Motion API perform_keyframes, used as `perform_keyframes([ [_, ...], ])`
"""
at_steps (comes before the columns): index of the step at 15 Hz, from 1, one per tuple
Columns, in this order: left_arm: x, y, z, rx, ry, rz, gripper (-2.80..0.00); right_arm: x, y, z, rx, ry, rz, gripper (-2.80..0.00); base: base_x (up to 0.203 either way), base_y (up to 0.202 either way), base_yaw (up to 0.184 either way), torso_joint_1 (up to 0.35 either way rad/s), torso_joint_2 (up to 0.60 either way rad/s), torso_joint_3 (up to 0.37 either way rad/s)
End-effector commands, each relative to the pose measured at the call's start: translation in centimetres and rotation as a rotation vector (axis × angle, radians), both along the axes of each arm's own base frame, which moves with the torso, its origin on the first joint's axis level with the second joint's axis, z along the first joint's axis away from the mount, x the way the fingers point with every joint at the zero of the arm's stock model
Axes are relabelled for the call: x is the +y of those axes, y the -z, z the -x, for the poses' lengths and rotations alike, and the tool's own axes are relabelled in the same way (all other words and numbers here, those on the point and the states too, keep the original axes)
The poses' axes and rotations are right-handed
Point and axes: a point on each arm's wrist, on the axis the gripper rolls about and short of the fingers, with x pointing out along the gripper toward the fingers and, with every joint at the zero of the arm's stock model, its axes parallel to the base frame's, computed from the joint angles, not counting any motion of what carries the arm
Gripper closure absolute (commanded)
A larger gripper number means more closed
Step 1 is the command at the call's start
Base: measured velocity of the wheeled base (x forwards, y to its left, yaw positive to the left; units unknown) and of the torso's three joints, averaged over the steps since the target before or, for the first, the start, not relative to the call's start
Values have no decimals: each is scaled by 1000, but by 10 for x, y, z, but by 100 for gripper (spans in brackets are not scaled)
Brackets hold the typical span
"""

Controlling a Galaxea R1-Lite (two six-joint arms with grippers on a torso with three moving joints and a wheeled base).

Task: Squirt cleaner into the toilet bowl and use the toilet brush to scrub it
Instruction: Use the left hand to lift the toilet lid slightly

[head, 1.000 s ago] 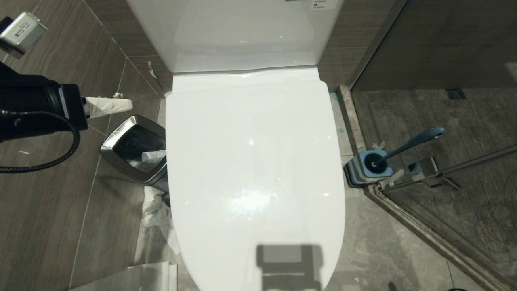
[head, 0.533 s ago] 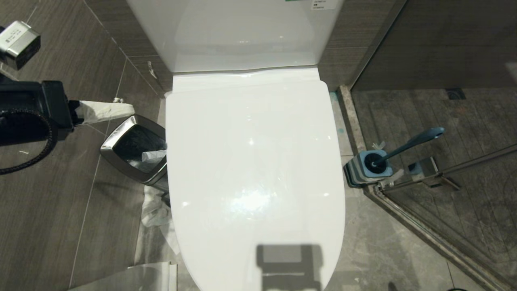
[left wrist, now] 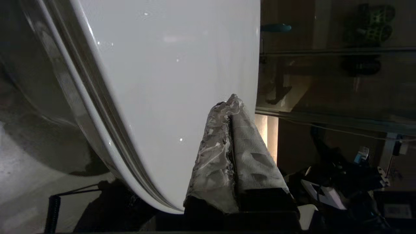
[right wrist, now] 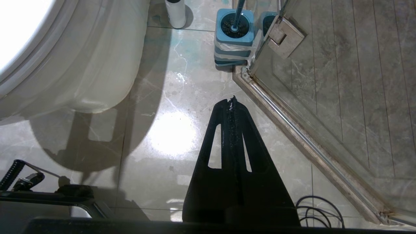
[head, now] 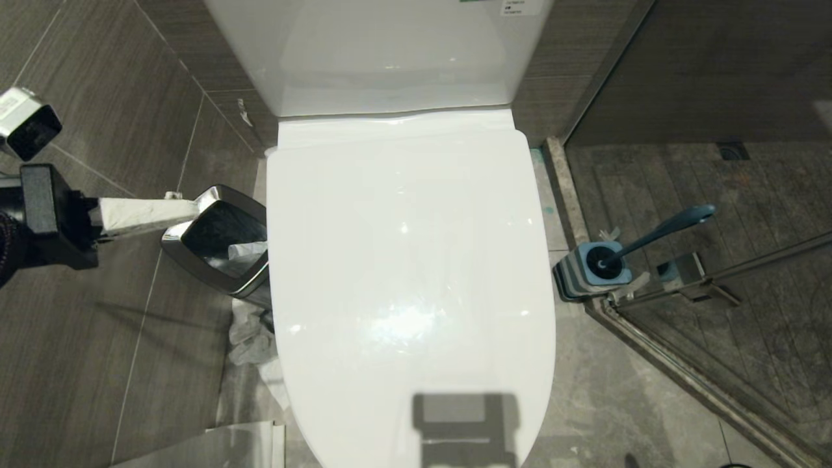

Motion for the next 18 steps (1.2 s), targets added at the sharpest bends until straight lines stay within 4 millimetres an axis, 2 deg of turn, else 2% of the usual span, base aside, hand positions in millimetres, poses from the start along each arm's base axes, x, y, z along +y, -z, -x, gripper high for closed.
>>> perform_keyframes([
  [1,5,13,-1,53,-12,14,0,0,0,0,1,-1,1,0,0,0,0,0,0,0],
  [6,4,36,1,122,-10,25,0,0,0,0,1,-1,1,0,0,0,0,0,0,0],
  [7,4,38,2,124,6,31,-280,0,0,0,1,-1,1,0,0,0,0,0,0,0],
  [11,6,56,5,141,85,81,-280,0,0,0,1,0,1,0,0,0,0,0,0,0],
  [15,8,89,16,96,166,76,-280,0,0,0,1,0,1,0,0,0,0,0,0,0],
  [18,8,102,21,78,186,63,-280,0,0,0,1,0,1,0,0,0,0,0,0,0],
])
